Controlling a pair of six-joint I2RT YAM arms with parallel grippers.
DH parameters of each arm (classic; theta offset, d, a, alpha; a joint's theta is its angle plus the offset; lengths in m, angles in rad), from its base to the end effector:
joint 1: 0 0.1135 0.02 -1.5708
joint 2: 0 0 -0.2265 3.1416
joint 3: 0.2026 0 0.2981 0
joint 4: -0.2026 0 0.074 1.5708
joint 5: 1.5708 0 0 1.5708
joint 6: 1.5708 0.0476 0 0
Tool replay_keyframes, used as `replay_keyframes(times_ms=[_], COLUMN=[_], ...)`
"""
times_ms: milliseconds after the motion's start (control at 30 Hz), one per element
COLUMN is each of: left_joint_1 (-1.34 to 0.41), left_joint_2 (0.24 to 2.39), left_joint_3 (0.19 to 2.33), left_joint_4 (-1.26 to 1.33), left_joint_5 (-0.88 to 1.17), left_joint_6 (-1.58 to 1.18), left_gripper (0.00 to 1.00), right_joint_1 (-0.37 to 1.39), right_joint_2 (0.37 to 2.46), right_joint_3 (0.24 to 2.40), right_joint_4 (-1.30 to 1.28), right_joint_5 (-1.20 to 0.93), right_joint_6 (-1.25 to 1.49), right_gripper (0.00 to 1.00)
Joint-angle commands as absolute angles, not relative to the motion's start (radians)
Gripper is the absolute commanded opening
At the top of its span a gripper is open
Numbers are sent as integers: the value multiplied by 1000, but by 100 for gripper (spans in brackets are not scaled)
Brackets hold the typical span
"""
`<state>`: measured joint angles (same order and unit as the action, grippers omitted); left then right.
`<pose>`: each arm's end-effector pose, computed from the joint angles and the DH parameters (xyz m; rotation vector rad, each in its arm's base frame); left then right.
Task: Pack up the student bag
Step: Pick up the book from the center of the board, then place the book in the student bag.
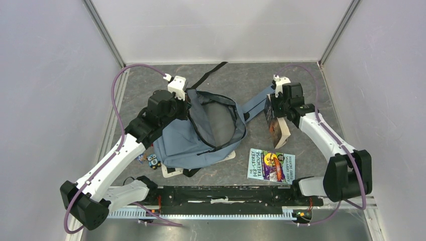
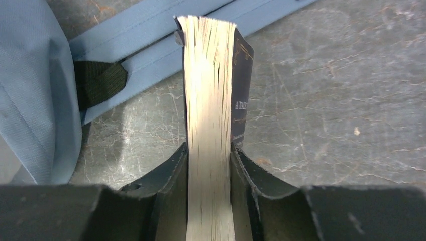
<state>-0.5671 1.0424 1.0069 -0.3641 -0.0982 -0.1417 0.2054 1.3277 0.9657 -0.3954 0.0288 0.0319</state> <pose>0.2653 -0.1634 0.3115 0.3559 1.9544 -0.3655 0.3411 0.0697 0.2025 -0.1874 2.3218 0.0854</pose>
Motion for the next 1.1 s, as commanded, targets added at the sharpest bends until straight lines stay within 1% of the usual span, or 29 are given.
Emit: replay_keyframes(times_ms=[0, 133, 167, 233, 267, 333, 433, 533, 733, 900, 1067], left_joint_1=[-565, -565, -565, -565, -565, -565, -565, -565, -565, -565, -565], left_joint_2=[1034, 1034, 1034, 1035, 1035, 1035, 1035, 1033, 1030, 1028, 1024], left_joint_3=[1012, 1012, 1012, 1012, 1012, 1012, 1012, 1011, 1009, 1008, 1003], left_joint_4=[-308, -308, -308, -308, -308, -308, -307, -305, -301, -298, -291], left_joint_5=[-88, -87, -88, -88, -87, -84, -83, -78, -77, -69, -64], left_joint_6=[-166, -166, -166, -166, -165, -166, -167, -167, -167, -167, -164], left_gripper=[2, 2, 2, 2, 2, 2, 2, 2, 2, 2, 2], right_joint_1=[213, 213, 212, 214, 214, 218, 225, 235, 301, 406, 506], right_joint_2=[1390, 1412, 1418, 1414, 1401, 1365, 1287, 1208, 1126, 1156, 1275], right_joint_3=[913, 902, 900, 905, 914, 951, 1021, 1070, 988, 900, 902], right_joint_4=[-408, -398, -395, -395, -395, -410, -414, -361, -102, 139, 264], right_joint_5=[-39, -45, -42, -31, -32, -34, -81, -160, -307, -339, -396], right_joint_6=[34, 33, 34, 39, 42, 54, 95, 168, 394, 522, 608], right_gripper=[37, 37, 36, 18, 11, 1, 0, 0, 0, 0, 0])
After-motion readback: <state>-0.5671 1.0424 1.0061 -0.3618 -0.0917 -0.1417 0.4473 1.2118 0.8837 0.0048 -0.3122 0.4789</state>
